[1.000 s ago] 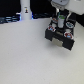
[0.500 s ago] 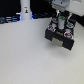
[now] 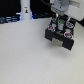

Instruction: Open the kcup holder, insert the kcup into the holder, and close the kcup holder

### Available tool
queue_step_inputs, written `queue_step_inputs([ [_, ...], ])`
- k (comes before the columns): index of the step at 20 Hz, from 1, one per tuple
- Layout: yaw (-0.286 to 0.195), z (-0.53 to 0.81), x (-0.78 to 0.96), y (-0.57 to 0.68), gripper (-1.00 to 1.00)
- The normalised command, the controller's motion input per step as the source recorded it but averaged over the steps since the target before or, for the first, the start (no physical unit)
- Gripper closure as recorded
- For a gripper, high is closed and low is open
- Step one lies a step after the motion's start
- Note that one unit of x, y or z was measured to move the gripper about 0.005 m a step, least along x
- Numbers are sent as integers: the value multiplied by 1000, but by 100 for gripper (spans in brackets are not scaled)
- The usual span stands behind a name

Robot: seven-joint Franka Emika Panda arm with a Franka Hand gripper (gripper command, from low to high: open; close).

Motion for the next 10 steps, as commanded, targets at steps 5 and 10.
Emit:
queue_step_inputs([
  [5, 27, -78, 113, 144, 100],
  [10, 63, 161, 128, 106, -100],
])
